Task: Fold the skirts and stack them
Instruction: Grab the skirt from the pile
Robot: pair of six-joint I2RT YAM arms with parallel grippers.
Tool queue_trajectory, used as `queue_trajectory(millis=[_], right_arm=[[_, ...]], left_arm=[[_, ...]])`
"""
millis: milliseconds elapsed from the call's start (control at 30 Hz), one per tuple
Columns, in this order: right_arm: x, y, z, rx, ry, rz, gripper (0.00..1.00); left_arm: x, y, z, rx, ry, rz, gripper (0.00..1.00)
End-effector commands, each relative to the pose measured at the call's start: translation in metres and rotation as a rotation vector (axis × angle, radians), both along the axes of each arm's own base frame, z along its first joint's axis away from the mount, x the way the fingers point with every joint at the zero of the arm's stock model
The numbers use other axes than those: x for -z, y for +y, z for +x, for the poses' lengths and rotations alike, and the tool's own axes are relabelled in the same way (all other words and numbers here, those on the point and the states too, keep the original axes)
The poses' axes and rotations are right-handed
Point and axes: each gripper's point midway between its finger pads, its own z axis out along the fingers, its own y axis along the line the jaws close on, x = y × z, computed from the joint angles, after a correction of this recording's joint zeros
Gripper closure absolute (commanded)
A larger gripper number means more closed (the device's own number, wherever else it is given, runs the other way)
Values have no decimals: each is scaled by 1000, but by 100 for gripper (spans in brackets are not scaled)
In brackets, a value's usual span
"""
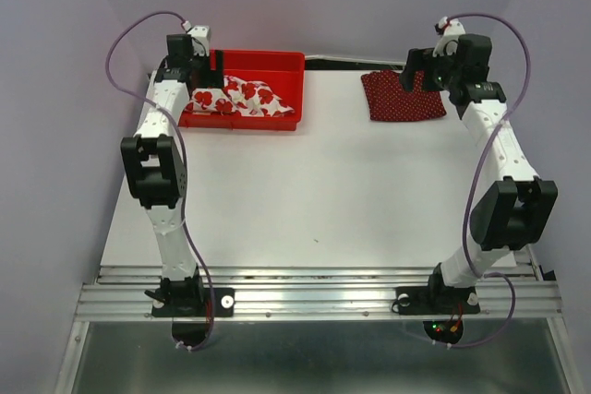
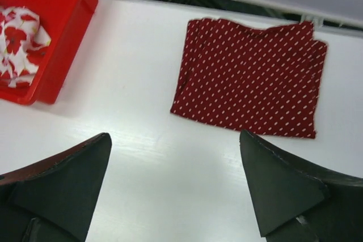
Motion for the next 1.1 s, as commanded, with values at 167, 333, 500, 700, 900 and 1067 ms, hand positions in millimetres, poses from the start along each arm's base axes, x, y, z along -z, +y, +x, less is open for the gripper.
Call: queue_trajectory(millis=[167, 333, 500, 700, 900, 1067], right_arm=[[64, 27, -61, -129, 199, 104, 0], [80, 23, -72, -111, 261, 90, 0], [75, 21, -76, -107, 261, 80, 0], [70, 22, -80, -110, 257, 86, 0], [61, 27, -82, -133, 241, 105, 0], [48, 28, -84, -134, 209, 105, 0]], left_arm=[[40, 10, 62, -39, -19, 57, 6], [63, 14, 78, -63, -15, 58, 6], [96, 16, 83, -48, 43, -65, 23], [71, 4, 84, 24, -9, -143, 79], [-69, -5, 82, 126, -282, -104, 100], [-222, -30, 37, 259, -585, -118, 100]])
